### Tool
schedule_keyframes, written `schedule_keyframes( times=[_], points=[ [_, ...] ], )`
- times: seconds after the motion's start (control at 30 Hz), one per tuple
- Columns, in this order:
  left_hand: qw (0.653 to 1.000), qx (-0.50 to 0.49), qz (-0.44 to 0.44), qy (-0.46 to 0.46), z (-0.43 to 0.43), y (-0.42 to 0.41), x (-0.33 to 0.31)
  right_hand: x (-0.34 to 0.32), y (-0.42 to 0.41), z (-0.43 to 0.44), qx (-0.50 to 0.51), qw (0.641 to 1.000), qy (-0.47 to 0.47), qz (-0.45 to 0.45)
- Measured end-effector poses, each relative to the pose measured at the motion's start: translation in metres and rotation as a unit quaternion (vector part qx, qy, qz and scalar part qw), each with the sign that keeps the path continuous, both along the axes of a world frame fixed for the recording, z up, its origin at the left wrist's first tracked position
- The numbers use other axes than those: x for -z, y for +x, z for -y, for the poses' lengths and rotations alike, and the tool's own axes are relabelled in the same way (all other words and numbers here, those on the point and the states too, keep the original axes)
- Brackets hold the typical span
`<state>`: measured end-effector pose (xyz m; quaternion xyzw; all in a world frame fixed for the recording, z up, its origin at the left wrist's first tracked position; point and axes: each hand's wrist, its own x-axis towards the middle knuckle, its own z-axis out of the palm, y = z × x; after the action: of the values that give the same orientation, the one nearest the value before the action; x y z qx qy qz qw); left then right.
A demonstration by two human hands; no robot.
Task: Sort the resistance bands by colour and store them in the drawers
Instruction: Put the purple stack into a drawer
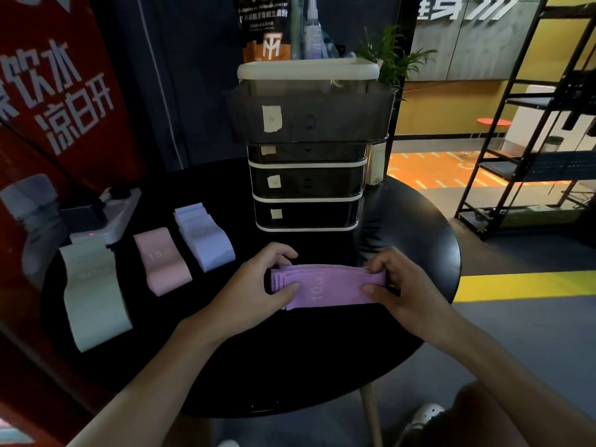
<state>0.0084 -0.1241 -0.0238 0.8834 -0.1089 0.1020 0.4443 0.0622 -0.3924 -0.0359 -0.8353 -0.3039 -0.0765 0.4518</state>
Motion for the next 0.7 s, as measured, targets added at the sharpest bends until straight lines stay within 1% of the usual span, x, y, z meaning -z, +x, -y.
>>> schedule_keyframes(
  times=[0.07, 0.13, 0.2, 0.27, 0.37, 0.47, 0.6, 0.7],
  points=[
    [0.999, 0.0, 0.036, 0.01, 0.0022, -0.0013, 0.0012, 0.0002, -0.0007, 0.0002, -0.001, 1.0, 0.02, 0.003],
    [0.995, 0.007, 0.094, 0.034, 0.0042, -0.0006, 0.0022, 0.0012, -0.0005, 0.0008, 0.002, 1.0, 0.029, 0.005],
    [0.989, 0.019, 0.129, 0.063, 0.0034, -0.0008, 0.0035, 0.0017, 0.0005, 0.0003, 0.002, 1.0, 0.012, 0.005],
    [0.989, 0.024, 0.119, 0.082, 0.0014, -0.0016, 0.004, 0.0014, 0.0009, -0.001, -0.001, 1.0, -0.024, 0.004],
    [0.992, 0.024, 0.079, 0.098, 0.0007, -0.0034, 0.0053, 0.0015, 0.0017, -0.0009, 0.001, 0.999, -0.045, 0.0],
    [0.991, 0.023, 0.09, 0.101, 0.0015, -0.0032, 0.0047, 0.0004, 0.0002, -0.0009, 0.007, 0.999, -0.054, 0.003],
    [0.99, 0.017, 0.107, 0.096, 0.002, -0.0046, 0.0043, -0.0005, -0.0018, -0.0014, 0.019, 0.999, -0.032, 0.016],
    [0.991, 0.019, 0.08, 0.101, 0.0018, -0.004, 0.0043, -0.002, -0.0018, -0.0015, 0.013, 0.998, -0.055, 0.008]
  ],
)
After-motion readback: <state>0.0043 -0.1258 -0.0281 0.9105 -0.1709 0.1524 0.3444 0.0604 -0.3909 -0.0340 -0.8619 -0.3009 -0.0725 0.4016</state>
